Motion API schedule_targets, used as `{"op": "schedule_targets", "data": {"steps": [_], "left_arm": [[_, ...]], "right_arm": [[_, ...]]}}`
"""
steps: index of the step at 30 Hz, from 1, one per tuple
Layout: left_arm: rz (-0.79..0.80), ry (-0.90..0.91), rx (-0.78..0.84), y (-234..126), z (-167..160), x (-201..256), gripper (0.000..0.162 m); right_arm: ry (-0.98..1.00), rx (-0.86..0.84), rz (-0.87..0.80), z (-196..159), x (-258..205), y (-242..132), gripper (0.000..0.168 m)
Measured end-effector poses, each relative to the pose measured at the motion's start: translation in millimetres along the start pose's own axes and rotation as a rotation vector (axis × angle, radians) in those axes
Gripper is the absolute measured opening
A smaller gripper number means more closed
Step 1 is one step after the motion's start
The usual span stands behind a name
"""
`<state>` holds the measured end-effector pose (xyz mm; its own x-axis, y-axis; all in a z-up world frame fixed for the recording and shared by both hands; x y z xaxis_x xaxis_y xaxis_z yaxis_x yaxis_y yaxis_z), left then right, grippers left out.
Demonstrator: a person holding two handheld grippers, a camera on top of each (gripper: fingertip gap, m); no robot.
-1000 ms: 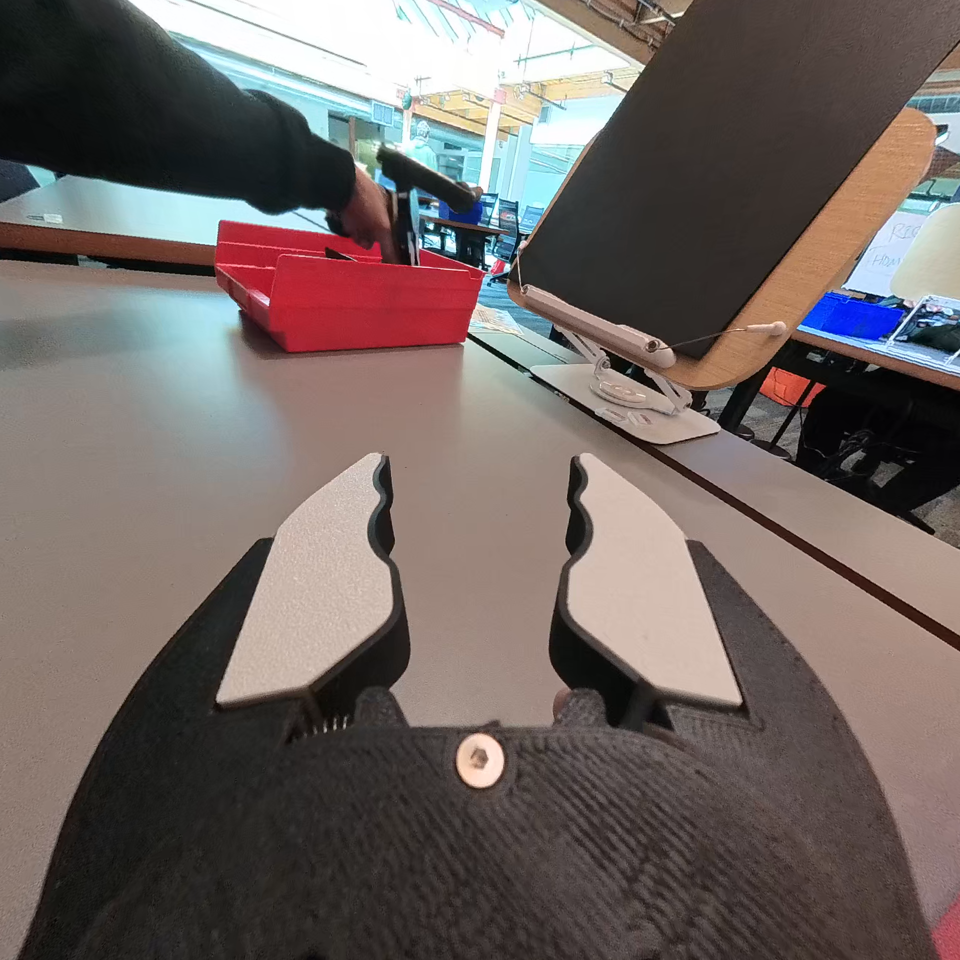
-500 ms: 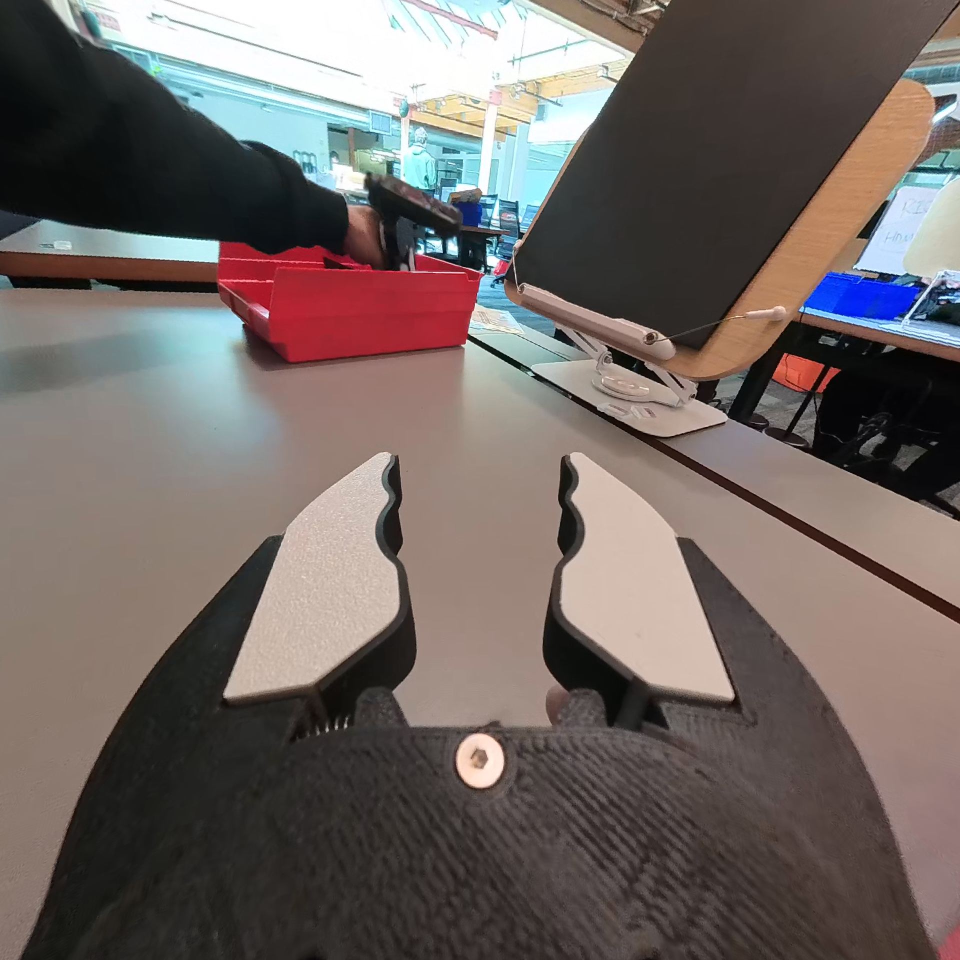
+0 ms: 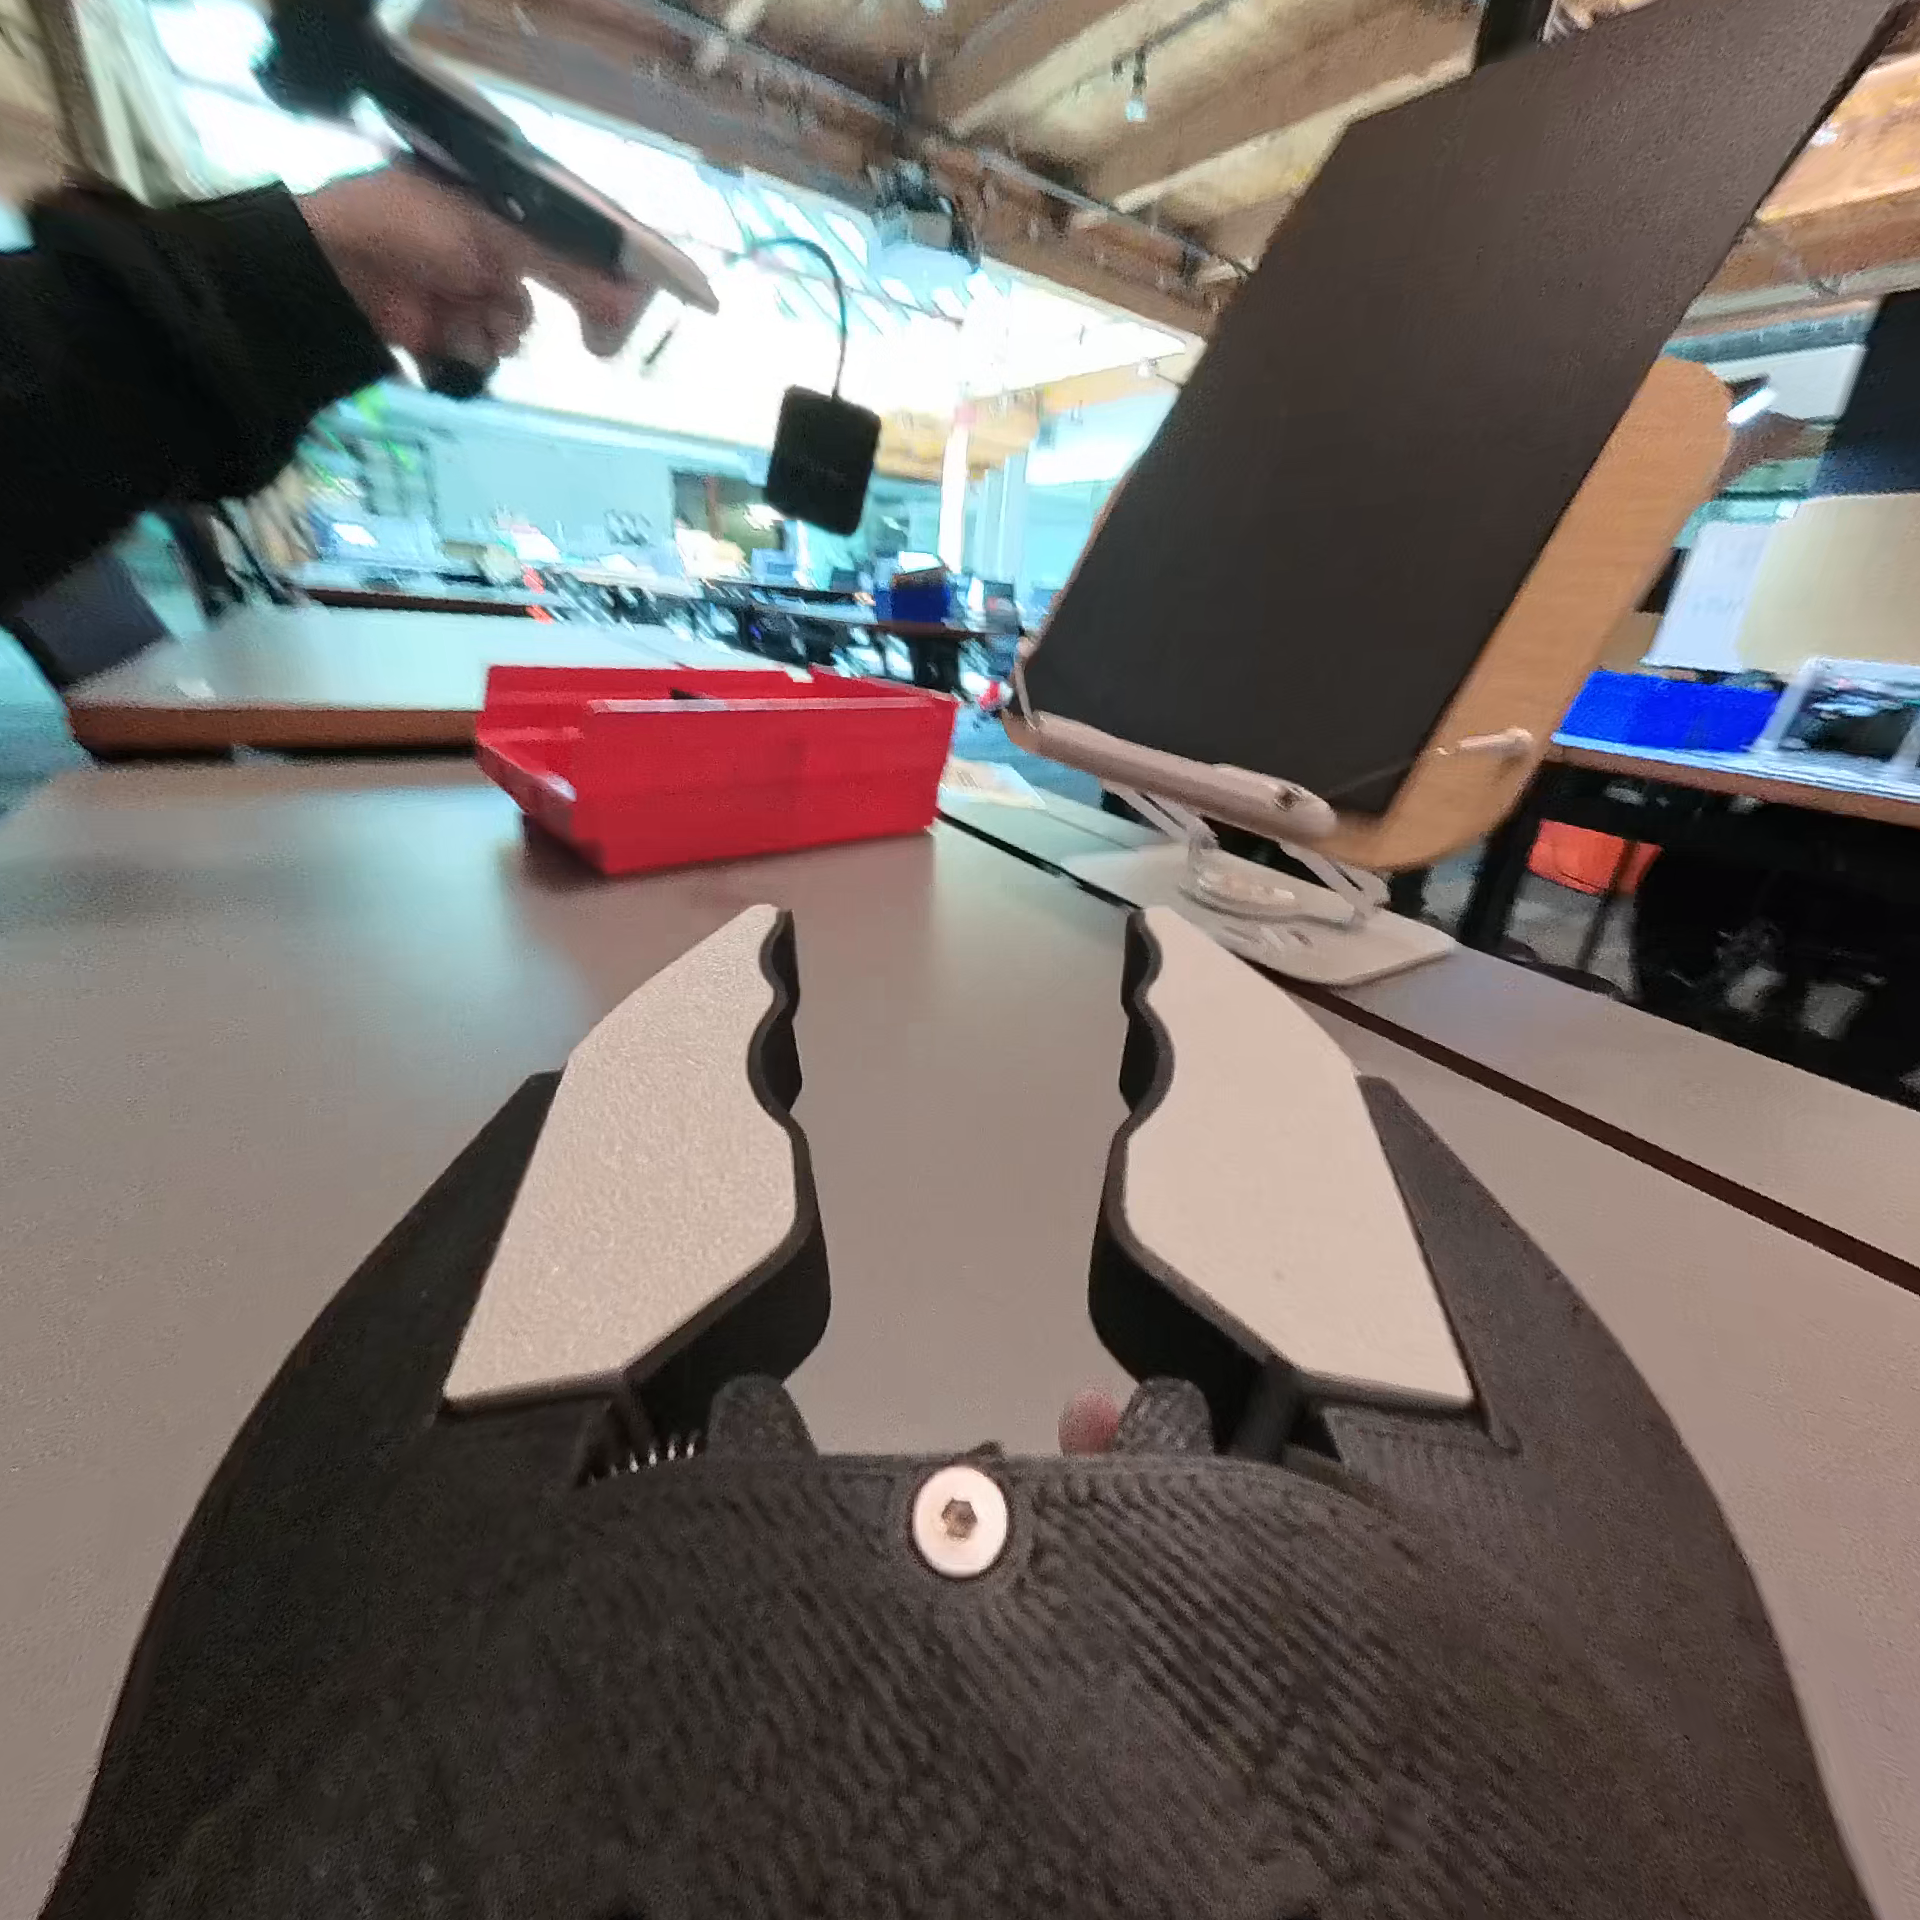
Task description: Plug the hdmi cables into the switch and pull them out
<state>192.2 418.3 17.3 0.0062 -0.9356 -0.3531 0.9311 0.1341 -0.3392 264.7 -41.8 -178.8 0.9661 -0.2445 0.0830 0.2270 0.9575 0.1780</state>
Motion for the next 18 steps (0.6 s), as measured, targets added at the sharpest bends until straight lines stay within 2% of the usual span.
{"op": "schedule_targets", "data": {"steps": [6,9,12,16,17,18], "left_arm": [[-0.312,-0.077,0.129,-13.9,19.3,116.4,0.004],[-0.379,-0.070,0.169,-19.0,12.7,178.6,0.003],[-0.419,-0.035,0.155,-18.8,2.2,230.8,0.003],[-0.482,-0.066,0.190,-24.6,-3.0,277.8,0.003],[-0.478,-0.075,0.204,-25.8,-3.9,283.6,0.003],[-0.474,-0.098,0.225,-27.5,-4.0,287.1,0.004]], "right_arm": [[0.067,0.140,0.115,11.8,-43.2,26.8,0.069],[0.071,0.164,0.092,17.9,-54.5,36.3,0.079],[0.157,0.241,0.084,26.8,-53.7,36.1,0.079],[0.098,0.143,0.055,14.6,-54.8,38.9,0.070],[0.087,0.162,0.060,16.9,-56.1,37.0,0.053],[0.081,0.192,0.059,19.9,-55.6,33.9,0.028]]}}
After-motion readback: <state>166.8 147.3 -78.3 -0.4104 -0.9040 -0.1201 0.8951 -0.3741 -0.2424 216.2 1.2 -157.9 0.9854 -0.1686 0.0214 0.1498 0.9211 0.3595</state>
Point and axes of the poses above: each gripper's, where its closed fingertips meet, y out along the fingers, z out of its top, x = y × z across the jaws, the point moved 6 cm from there along -y, back along the fingers, and after that the axes turned 1 degree about x, right-handed, at the moved point
